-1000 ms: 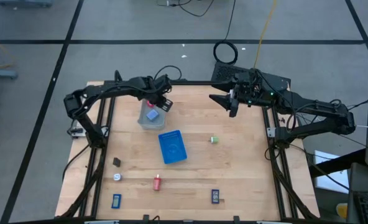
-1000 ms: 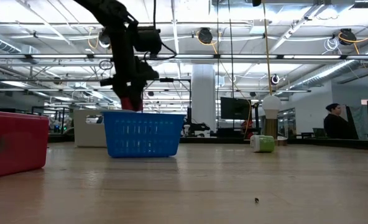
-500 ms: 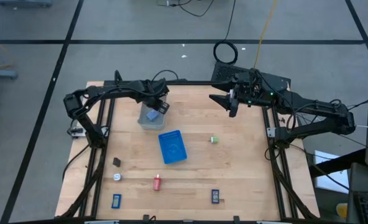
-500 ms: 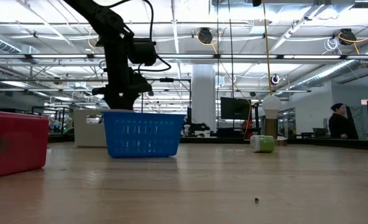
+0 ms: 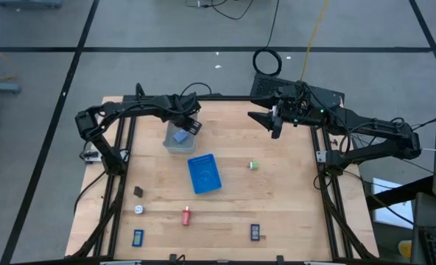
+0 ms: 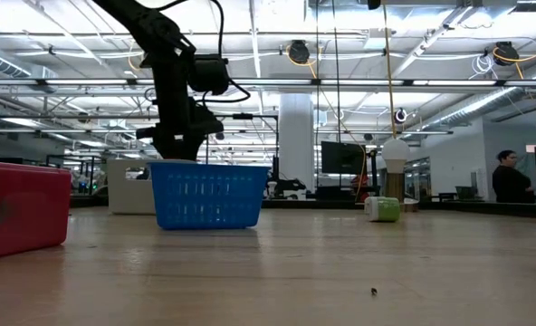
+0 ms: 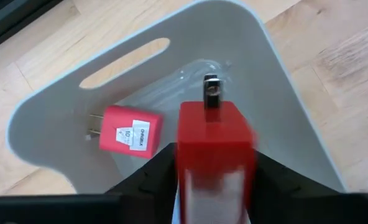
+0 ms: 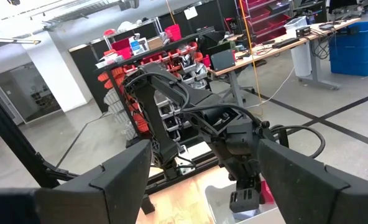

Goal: Pick & Place Office items
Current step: Put the top red charger adapter into the gray bin, then put the black digital timer into the blue basket

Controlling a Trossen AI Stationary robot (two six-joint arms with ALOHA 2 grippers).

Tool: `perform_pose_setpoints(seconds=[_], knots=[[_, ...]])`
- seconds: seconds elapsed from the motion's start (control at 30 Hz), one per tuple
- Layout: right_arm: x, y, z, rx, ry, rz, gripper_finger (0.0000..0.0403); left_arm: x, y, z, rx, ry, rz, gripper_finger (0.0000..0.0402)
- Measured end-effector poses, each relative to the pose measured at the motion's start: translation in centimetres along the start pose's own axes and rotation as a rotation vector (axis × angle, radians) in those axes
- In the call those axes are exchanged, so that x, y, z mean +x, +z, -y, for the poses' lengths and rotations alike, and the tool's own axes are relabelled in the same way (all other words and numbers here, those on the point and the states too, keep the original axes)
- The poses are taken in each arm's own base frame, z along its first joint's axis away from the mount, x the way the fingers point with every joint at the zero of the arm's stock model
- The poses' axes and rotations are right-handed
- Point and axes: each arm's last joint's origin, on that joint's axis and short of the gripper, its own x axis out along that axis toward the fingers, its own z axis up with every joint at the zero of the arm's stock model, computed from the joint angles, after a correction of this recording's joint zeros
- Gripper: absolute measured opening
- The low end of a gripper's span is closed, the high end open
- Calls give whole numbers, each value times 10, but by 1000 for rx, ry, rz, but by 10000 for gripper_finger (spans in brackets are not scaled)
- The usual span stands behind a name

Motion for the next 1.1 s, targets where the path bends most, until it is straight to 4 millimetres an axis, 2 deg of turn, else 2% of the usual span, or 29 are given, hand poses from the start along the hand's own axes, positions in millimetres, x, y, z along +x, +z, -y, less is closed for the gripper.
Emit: perform_pose_setpoints(seconds=[0.4,0.6,0.83,1.1], knots=[[0,0,0,0,0,0,290,-1,-1,-1,27,-1,-21,180],[0,0,0,0,-1,-1,290,-14,1,3,102,-24,-80,169],[3,-12,4,13,-12,-32,290,-48,12,15,189,-41,-53,152],[4,-21,8,39,-21,-53,290,-117,16,15,186,-150,162,169]])
